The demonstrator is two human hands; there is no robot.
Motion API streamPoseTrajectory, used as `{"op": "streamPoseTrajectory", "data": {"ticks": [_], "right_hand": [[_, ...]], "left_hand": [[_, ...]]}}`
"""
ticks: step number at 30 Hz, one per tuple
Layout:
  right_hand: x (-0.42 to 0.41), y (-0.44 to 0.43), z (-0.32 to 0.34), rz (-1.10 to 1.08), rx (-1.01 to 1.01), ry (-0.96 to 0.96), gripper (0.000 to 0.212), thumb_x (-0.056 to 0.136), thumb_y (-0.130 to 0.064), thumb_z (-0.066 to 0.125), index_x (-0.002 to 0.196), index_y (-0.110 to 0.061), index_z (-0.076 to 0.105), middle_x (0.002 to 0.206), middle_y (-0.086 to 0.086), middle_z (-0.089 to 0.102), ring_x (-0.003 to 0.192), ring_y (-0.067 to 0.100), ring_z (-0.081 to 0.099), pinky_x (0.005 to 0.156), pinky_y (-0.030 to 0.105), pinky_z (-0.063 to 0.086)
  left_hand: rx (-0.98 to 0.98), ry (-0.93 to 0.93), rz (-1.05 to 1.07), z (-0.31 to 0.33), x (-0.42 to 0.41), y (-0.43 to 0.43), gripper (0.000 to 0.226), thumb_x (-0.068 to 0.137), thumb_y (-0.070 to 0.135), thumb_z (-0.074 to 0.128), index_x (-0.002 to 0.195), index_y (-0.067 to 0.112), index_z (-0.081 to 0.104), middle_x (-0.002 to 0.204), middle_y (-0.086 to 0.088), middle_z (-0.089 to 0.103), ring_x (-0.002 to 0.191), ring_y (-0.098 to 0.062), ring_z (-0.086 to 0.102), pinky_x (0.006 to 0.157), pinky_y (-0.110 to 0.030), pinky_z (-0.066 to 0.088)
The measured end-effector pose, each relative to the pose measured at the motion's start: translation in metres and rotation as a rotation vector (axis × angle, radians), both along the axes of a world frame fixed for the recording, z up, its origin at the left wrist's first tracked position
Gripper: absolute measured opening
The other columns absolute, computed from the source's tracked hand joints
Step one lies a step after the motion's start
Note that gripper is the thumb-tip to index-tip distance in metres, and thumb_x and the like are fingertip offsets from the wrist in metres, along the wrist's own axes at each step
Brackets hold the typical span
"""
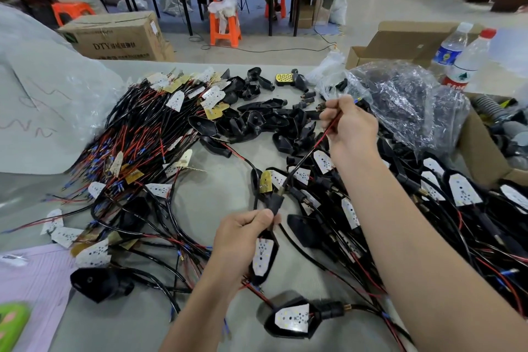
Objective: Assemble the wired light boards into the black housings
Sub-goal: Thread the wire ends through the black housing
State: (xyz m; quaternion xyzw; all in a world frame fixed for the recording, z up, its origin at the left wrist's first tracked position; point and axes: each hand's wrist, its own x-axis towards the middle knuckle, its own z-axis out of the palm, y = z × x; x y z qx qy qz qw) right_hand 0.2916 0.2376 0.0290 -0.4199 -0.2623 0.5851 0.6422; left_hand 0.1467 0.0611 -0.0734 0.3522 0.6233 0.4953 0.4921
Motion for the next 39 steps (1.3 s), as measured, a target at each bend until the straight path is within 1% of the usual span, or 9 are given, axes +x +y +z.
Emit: {"op": "streamPoseTrajectory", "data": {"ticks": [3,7,11,13,18,22,29,34,39], "right_hand": [[-0.002,-0.005,-0.003,0.026,0.017,-0.007,0.031,0.107,-0.021,0.051,0.088,-0.002,0.068,0.063,0.005,0.069,0.055,0.012,0.061,0.059,0.026,0.049],[-0.018,-0.035,-0.020,0.325,-0.025,-0.210,0.031,0.105,-0.038,0.050,0.111,-0.012,0.067,0.100,0.013,0.076,0.078,0.017,0.067,0.071,0.032,0.058],[-0.034,-0.079,-0.058,0.719,-0.025,-0.533,0.020,0.100,-0.016,0.060,0.120,-0.017,0.066,0.096,0.003,0.068,0.080,0.017,0.059,0.066,0.025,0.050],[-0.036,-0.093,-0.070,0.822,0.002,-0.562,0.018,0.098,-0.004,0.057,0.106,-0.013,0.070,0.091,0.007,0.071,0.069,0.017,0.061,0.059,0.021,0.045],[-0.036,-0.094,-0.070,0.640,0.015,-0.424,0.015,0.099,0.001,0.056,0.092,-0.005,0.068,0.083,0.016,0.069,0.067,0.019,0.061,0.058,0.023,0.047],[-0.025,-0.084,-0.060,0.564,0.023,-0.431,0.013,0.100,-0.002,0.058,0.093,0.000,0.069,0.071,0.006,0.070,0.056,0.013,0.056,0.056,0.021,0.048],[-0.017,-0.094,-0.063,0.539,0.057,-0.472,0.014,0.096,-0.012,0.068,0.085,-0.006,0.072,0.064,0.008,0.068,0.052,0.015,0.057,0.048,0.021,0.047],[-0.017,-0.094,-0.064,0.439,0.058,-0.550,0.027,0.076,-0.040,0.079,0.065,-0.017,0.068,0.055,0.011,0.061,0.046,0.019,0.050,0.043,0.024,0.037],[-0.015,-0.093,-0.065,0.416,0.093,-0.561,0.039,0.071,-0.043,0.081,0.062,-0.012,0.059,0.047,0.009,0.052,0.041,0.019,0.045,0.055,0.043,0.050]], "left_hand": [[-0.023,-0.096,0.038,-0.002,-0.004,0.002,0.027,0.101,0.024,0.063,0.084,0.020,0.084,0.088,-0.004,0.080,0.084,-0.015,0.074,0.078,-0.027,0.053],[-0.045,-0.050,0.100,-0.014,-0.012,0.000,0.029,0.102,0.026,0.062,0.083,0.020,0.083,0.075,-0.007,0.075,0.074,-0.026,0.070,0.078,-0.041,0.052],[0.000,0.007,0.144,-0.016,-0.013,0.002,0.026,0.101,0.022,0.063,0.082,0.023,0.082,0.070,-0.003,0.071,0.067,-0.019,0.062,0.074,-0.037,0.048],[0.017,0.015,0.149,-0.014,-0.015,0.003,0.025,0.100,0.021,0.065,0.082,0.025,0.082,0.074,-0.005,0.073,0.070,-0.018,0.062,0.076,-0.038,0.049],[-0.040,-0.206,0.093,-0.013,-0.028,-0.003,0.014,0.091,0.026,0.072,0.094,0.016,0.082,0.090,-0.011,0.078,0.075,-0.018,0.073,0.065,-0.034,0.059],[-0.050,-0.280,0.036,-0.015,-0.040,-0.011,0.023,0.095,0.003,0.066,0.104,0.020,0.080,0.097,-0.007,0.079,0.082,-0.017,0.076,0.059,-0.027,0.058],[0.116,-0.216,0.067,-0.005,-0.039,-0.010,0.039,0.100,-0.002,0.056,0.096,0.025,0.084,0.085,-0.006,0.076,0.067,-0.013,0.064,0.050,-0.020,0.045],[0.138,-0.088,0.106,0.001,-0.030,-0.010,0.045,0.103,0.002,0.052,0.092,0.033,0.082,0.072,0.010,0.070,0.058,-0.006,0.056,0.051,-0.015,0.043],[0.150,0.030,0.115,0.006,-0.025,-0.009,0.047,0.102,0.006,0.054,0.092,0.045,0.079,0.082,0.013,0.075,0.074,-0.005,0.065,0.064,-0.012,0.049]]}}
